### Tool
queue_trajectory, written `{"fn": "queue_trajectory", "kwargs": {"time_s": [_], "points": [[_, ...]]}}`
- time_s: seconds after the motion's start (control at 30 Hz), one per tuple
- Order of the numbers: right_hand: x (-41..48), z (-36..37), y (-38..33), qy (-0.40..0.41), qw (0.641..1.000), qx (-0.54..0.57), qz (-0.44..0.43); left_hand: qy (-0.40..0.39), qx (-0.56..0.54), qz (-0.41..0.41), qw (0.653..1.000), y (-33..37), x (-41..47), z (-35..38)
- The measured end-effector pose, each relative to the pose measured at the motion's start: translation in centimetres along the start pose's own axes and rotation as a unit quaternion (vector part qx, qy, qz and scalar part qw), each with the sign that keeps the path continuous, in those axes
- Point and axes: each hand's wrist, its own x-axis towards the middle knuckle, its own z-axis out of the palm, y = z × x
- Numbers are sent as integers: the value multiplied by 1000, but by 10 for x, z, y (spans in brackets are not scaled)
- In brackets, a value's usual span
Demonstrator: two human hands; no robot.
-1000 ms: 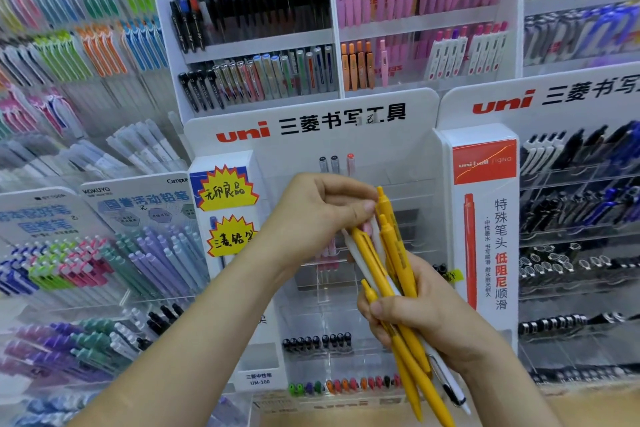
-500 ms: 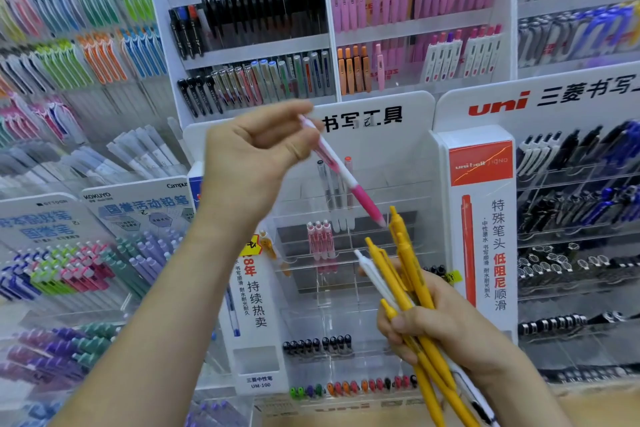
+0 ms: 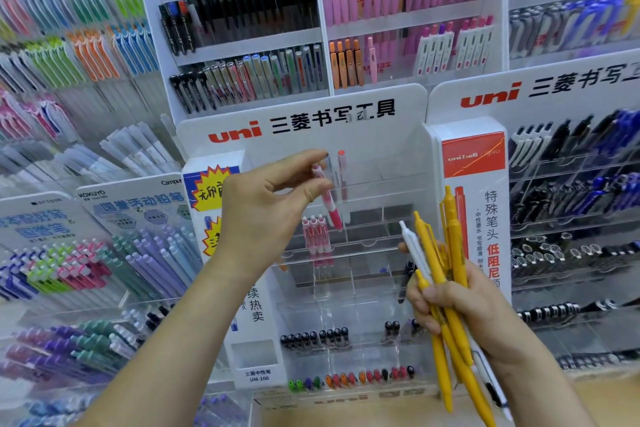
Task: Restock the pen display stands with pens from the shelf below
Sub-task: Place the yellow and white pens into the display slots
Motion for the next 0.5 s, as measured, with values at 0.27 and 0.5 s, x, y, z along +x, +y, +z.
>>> {"fn": "queue_trajectory", "kwargs": {"time_s": [0.27, 0.5], "points": [[3, 4, 4, 27, 999, 26, -10, -86, 51, -8, 995, -10, 2, 2], [5, 13, 9, 41, 996, 78, -1, -174, 107, -28, 979, -25, -2, 7]]}}
